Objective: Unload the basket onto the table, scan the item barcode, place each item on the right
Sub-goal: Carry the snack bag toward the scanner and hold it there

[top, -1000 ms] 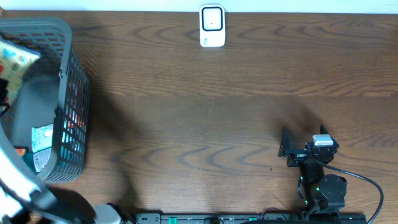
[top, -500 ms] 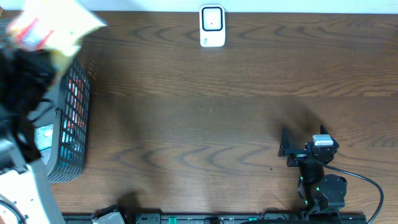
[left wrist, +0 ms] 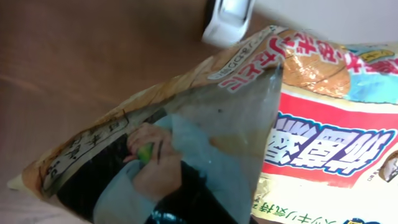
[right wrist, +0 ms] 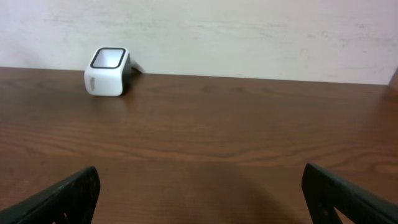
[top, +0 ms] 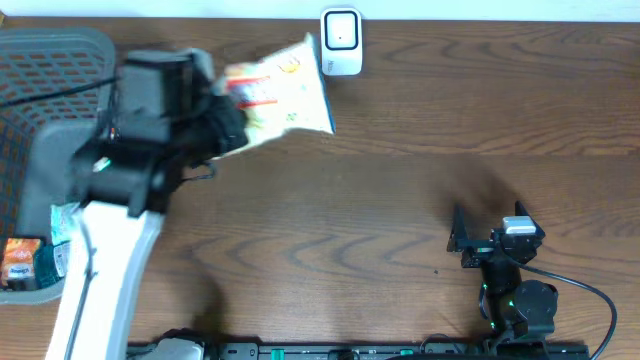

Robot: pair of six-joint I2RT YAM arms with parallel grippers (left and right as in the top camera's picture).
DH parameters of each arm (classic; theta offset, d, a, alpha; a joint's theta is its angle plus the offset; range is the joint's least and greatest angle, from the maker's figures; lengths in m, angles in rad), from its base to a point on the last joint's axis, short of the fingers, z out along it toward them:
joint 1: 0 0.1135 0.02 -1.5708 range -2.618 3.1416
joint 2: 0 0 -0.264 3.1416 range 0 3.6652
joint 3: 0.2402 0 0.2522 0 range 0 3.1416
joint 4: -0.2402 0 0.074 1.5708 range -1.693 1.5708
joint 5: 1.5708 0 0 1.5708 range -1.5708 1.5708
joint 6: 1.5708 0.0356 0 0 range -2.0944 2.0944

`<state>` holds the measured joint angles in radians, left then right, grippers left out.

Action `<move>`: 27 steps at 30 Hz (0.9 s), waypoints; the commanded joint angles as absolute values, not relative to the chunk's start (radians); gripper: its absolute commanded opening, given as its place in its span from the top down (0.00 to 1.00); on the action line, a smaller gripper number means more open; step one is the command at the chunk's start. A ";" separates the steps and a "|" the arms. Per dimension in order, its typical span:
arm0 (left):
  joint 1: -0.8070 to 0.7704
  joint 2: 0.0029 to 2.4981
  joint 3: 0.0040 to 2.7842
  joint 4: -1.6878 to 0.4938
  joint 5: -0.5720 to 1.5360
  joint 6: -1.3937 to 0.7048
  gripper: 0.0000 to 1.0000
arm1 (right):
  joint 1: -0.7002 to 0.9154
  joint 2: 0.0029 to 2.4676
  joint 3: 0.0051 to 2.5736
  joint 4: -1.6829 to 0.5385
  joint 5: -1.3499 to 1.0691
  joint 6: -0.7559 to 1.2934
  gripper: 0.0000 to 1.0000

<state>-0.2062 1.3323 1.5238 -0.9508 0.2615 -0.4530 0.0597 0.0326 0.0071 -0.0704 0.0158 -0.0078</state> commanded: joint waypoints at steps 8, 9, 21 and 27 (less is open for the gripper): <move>-0.339 1.628 1.413 -0.929 0.114 -0.359 0.93 | 0.064 0.033 0.006 -0.073 0.024 -0.005 0.01; -0.340 1.657 1.406 -0.919 0.115 -0.360 0.93 | 0.064 0.033 0.006 -0.073 0.024 -0.005 0.01; -0.337 1.971 1.394 -0.773 0.114 -0.359 0.93 | 0.064 0.033 0.006 -0.073 0.024 -0.005 0.01; -0.337 2.049 1.394 -0.727 0.114 -0.360 0.93 | 0.064 0.033 0.006 -0.073 0.024 -0.005 0.01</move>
